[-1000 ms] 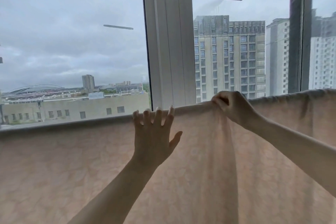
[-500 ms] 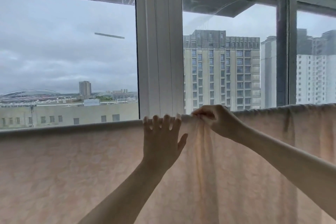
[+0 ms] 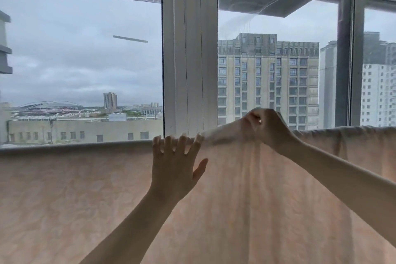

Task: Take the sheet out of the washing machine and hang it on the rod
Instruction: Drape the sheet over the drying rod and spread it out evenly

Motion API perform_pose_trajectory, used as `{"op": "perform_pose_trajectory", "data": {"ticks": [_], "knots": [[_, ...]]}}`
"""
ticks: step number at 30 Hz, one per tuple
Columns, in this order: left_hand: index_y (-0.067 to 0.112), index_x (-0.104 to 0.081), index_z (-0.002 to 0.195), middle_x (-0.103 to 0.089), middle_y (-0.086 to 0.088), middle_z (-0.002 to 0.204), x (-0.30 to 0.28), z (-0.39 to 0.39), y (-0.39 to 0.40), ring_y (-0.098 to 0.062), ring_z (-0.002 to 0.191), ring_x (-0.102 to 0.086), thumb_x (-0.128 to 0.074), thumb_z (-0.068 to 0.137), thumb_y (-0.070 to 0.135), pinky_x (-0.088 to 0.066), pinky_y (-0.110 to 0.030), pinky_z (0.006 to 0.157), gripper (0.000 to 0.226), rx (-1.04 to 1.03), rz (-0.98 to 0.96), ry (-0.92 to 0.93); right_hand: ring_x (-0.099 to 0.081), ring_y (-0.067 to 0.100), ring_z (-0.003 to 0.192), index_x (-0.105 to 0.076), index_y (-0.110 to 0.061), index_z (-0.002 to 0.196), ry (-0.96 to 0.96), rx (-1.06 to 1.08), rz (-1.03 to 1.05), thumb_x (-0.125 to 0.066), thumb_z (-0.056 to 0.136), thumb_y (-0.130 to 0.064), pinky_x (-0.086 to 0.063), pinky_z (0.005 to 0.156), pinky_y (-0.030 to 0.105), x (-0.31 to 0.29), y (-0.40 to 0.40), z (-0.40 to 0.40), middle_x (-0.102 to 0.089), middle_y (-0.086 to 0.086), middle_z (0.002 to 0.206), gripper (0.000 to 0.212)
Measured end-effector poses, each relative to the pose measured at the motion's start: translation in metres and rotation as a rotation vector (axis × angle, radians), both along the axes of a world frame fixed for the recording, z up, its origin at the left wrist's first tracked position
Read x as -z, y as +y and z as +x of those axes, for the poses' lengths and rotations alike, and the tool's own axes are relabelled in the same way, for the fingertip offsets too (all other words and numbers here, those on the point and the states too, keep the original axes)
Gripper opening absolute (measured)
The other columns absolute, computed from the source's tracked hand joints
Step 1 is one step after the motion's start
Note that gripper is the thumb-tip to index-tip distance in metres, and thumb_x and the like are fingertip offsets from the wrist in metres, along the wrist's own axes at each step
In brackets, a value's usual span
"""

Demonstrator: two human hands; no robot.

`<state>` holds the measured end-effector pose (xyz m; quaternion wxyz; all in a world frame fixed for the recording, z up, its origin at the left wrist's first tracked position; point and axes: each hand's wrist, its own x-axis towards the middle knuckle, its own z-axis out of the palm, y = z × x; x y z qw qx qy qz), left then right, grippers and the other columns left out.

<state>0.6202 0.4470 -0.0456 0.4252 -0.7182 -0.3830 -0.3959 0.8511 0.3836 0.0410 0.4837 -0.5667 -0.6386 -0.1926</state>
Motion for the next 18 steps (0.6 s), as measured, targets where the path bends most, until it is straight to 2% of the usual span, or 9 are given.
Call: {"op": "perform_pose_trajectory", "data": {"ticks": [2,5,7,10,12,14,18], "knots": [[0.021,-0.049,0.134,-0.056,-0.013,0.118,0.000,-0.001,0.001,-0.037,0.103,-0.054,-0.038,0.090,0.059,-0.035,-0.058,0.097,0.059,-0.008,-0.021,0.006,-0.063,0.016,0.084,-0.071,-0.009,0.088,0.053,0.029,0.029,-0.056,0.095,-0.014,-0.040,0.074,0.023,-0.001,-0.006,0.025,-0.066,0.000,0.080,0.018],[0.020,-0.050,0.133,-0.057,-0.012,0.118,0.000,0.007,-0.006,-0.038,0.105,-0.054,-0.037,0.090,0.060,-0.033,-0.058,0.099,0.060,-0.020,-0.070,-0.017,-0.064,0.012,0.082,-0.070,-0.016,0.087,-0.022,0.042,-0.055,-0.057,0.094,-0.019,-0.048,0.076,0.030,0.017,-0.012,0.041,-0.066,-0.009,0.079,0.015],[0.020,-0.051,0.130,-0.058,-0.011,0.115,-0.002,0.017,-0.012,-0.038,0.103,-0.054,-0.035,0.090,0.061,-0.031,-0.059,0.101,0.060,-0.017,-0.098,-0.046,-0.062,0.003,0.076,-0.069,-0.018,0.087,-0.036,0.029,-0.062,-0.058,0.094,-0.020,-0.046,0.072,0.025,0.026,-0.014,0.044,-0.066,-0.013,0.077,0.013],[0.018,-0.052,0.126,-0.058,-0.009,0.112,-0.006,0.037,-0.021,-0.036,0.100,-0.055,-0.032,0.090,0.061,-0.035,-0.056,0.098,0.060,0.018,-0.115,-0.029,-0.059,-0.004,0.075,-0.070,-0.019,0.091,-0.029,0.004,-0.039,-0.060,0.093,-0.019,-0.044,0.071,0.016,0.027,-0.017,0.047,-0.067,-0.013,0.080,0.010],[0.018,-0.052,0.125,-0.058,-0.008,0.110,-0.010,0.055,-0.025,-0.034,0.097,-0.054,-0.030,0.091,0.061,-0.038,-0.054,0.094,0.059,0.046,-0.123,0.005,-0.058,-0.009,0.075,-0.070,-0.019,0.094,-0.046,-0.030,-0.042,-0.061,0.092,-0.016,-0.041,0.070,0.005,0.030,-0.020,0.046,-0.067,-0.014,0.082,0.010],[0.019,-0.051,0.126,-0.058,-0.007,0.109,-0.012,0.074,-0.027,-0.033,0.096,-0.053,-0.032,0.091,0.060,-0.039,-0.053,0.092,0.057,0.065,-0.120,0.034,-0.057,-0.011,0.076,-0.069,-0.018,0.099,-0.082,-0.053,-0.045,-0.059,0.092,-0.012,-0.039,0.070,-0.001,0.036,-0.022,0.043,-0.067,-0.014,0.086,0.013],[0.022,-0.048,0.132,-0.056,-0.009,0.113,-0.007,0.100,-0.026,-0.035,0.099,-0.053,-0.040,0.089,0.060,-0.037,-0.057,0.093,0.058,0.085,-0.107,0.033,-0.061,-0.002,0.086,-0.067,-0.017,0.112,-0.135,-0.097,-0.076,-0.054,0.095,-0.009,-0.042,0.078,0.001,0.040,-0.028,0.046,-0.069,-0.009,0.099,0.023]]}}
